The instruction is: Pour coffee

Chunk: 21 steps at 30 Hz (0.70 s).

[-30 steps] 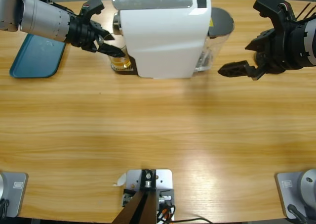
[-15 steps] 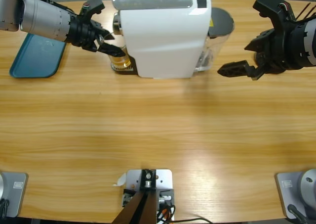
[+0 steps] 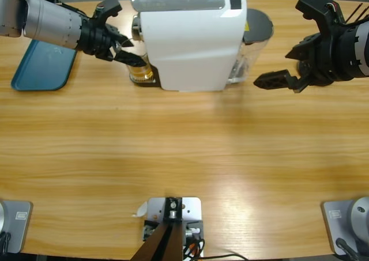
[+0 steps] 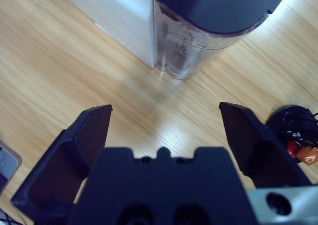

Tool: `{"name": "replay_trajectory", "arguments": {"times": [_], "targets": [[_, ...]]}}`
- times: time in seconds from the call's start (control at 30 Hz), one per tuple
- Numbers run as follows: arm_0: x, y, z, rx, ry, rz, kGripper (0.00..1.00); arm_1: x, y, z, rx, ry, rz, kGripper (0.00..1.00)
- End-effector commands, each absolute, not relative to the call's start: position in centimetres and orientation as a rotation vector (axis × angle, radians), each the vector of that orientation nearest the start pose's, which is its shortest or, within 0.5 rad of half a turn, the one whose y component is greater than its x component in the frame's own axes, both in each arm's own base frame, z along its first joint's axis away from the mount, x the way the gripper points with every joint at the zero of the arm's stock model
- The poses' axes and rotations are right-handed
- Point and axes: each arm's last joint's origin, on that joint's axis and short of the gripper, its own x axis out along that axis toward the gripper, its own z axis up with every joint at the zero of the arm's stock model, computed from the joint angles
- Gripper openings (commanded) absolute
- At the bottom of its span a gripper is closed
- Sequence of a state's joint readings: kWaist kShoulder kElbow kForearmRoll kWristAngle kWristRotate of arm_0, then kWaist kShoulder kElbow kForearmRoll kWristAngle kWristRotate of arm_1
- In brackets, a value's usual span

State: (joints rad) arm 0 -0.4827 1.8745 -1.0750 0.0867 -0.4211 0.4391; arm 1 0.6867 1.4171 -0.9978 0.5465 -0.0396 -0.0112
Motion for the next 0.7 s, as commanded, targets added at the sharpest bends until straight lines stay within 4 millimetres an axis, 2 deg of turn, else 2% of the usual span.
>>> {"name": "replay_trajectory", "arguments": {"times": [0.03, 0.2, 0.4, 0.53, 0.7], "targets": [[29.7, -18.2, 22.7, 0.397, 0.749, -1.047, 0.000, 18.2, 15.2, 30.6, -0.354, 0.943, 0.617, 0.964], [28.5, -16.7, 23.2, 0.428, 0.754, -0.973, 0.000, 18.0, 14.9, 30.9, -0.351, 0.929, 0.615, 0.964], [27.9, -13.4, 24.3, 0.424, 0.756, -0.830, 0.000, 17.6, 14.6, 31.2, -0.347, 0.917, 0.615, 0.964], [27.5, -10.6, 25.7, 0.352, 0.740, -0.725, 0.000, 17.5, 14.5, 31.5, -0.345, 0.909, 0.614, 0.964], [26.7, -5.6, 27.3, 0.215, 0.738, -0.480, 0.000, 17.5, 14.6, 31.6, -0.344, 0.905, 0.616, 0.964]]}}
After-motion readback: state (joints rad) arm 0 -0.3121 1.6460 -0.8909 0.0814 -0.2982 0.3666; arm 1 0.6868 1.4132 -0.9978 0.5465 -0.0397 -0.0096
